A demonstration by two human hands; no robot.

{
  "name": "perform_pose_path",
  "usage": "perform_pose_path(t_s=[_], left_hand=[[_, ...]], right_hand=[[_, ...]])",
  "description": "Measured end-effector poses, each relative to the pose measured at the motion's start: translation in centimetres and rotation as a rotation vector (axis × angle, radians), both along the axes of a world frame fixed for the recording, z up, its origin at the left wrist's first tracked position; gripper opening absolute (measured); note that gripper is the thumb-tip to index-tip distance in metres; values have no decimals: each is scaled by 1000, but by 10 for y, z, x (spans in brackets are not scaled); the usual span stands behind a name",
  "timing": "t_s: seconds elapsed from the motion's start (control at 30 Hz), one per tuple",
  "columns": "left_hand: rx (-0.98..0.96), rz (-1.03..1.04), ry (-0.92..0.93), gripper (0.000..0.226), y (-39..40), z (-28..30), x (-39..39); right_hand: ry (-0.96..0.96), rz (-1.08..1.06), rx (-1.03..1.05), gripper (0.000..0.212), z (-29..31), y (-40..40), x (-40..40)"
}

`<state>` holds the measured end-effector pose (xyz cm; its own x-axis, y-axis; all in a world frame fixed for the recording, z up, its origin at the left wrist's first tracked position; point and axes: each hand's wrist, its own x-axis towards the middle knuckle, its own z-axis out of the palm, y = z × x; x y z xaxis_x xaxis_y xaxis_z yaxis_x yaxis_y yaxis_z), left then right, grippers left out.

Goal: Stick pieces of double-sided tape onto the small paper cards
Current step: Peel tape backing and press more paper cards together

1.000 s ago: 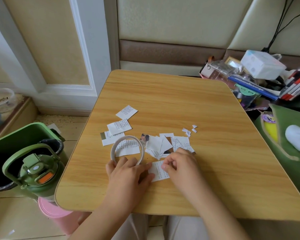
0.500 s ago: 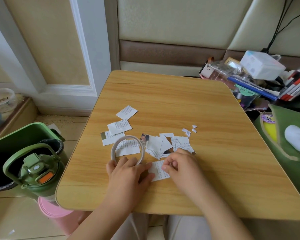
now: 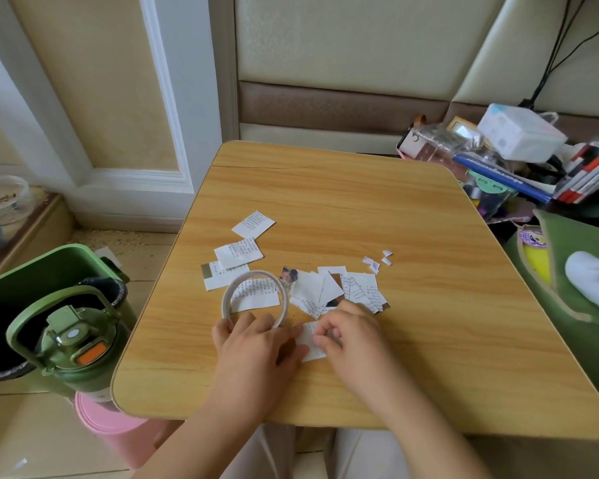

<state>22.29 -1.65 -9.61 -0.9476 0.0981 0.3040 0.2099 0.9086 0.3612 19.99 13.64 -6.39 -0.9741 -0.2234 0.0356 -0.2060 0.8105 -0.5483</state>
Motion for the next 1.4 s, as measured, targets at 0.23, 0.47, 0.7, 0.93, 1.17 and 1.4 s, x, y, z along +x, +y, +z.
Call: perform_pose_path(t_s=[0.23,0.47,0.7,0.93,1.17,1.4], left_hand=[[-13,-6,-18,37,0,-2,0],[-3,-2,13,26,-4,3,1],[-6,98,-19,14,-53,5,-1],[-21,244,-162,41,-60,28,-17],[256,33,-1,70,-50,44,-11],[1080,-107,-185,42,-13,77,8]], right_hand=[[-51,-107,-38,18,-4,15,1],[58,-167,-91,22,-8,27,8],[217,-295,-214,28,-22,36,23],[135,-199,-269,28,-16,16,25],[129,-121,-321,33,3,4,29],[415,-42,-417,30,47,-15,38]])
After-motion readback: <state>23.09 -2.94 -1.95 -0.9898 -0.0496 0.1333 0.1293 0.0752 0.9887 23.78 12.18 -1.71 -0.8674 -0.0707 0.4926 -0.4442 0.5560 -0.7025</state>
